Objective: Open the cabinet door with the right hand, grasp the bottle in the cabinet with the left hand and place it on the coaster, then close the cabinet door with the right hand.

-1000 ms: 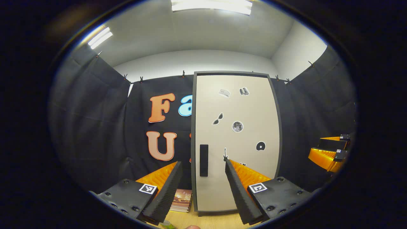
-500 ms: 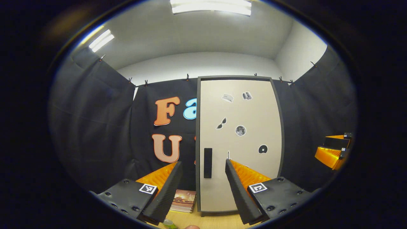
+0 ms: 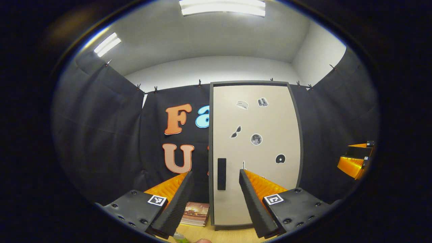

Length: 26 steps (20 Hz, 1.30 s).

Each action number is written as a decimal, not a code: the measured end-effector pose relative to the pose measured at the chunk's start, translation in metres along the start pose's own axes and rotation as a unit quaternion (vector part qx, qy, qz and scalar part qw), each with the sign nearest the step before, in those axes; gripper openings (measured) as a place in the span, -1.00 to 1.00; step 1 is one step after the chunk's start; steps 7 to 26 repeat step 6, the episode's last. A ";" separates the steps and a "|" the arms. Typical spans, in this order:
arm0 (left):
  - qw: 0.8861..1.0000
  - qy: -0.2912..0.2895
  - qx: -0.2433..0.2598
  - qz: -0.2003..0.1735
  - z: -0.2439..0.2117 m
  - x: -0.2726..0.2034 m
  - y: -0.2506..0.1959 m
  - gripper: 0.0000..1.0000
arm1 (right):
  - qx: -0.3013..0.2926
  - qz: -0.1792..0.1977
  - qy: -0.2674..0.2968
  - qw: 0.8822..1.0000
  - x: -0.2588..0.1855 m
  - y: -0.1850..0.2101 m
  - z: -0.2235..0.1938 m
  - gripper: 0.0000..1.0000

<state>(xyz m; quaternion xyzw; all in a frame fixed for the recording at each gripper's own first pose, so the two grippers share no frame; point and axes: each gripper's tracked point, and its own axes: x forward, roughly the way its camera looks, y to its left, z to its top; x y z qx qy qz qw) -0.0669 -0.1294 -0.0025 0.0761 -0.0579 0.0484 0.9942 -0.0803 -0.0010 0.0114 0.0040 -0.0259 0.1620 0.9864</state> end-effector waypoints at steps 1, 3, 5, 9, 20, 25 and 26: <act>1.000 -0.001 0.000 -0.001 0.001 0.002 -0.001 0.79 | 0.000 -0.001 0.000 1.000 0.000 -0.001 0.000 0.76; 1.000 0.000 0.000 -0.004 0.003 0.003 -0.002 0.79 | 0.002 -0.003 0.000 1.000 0.001 -0.003 -0.001 0.76; 1.000 0.002 0.001 -0.005 0.002 0.004 -0.002 0.78 | 0.004 -0.004 0.001 1.000 0.002 -0.004 -0.002 0.76; 1.000 0.002 0.000 -0.006 0.002 0.003 -0.003 0.79 | 0.004 -0.005 0.001 1.000 0.001 -0.005 -0.002 0.76; 1.000 0.002 0.000 -0.006 0.002 0.003 -0.003 0.79 | 0.004 -0.005 0.001 1.000 0.001 -0.005 -0.002 0.76; 1.000 0.002 0.000 -0.006 0.002 0.003 -0.003 0.79 | 0.004 -0.005 0.001 1.000 0.001 -0.005 -0.002 0.76; 1.000 0.002 0.000 -0.006 0.002 0.003 -0.003 0.79 | 0.004 -0.005 0.001 1.000 0.001 -0.005 -0.002 0.76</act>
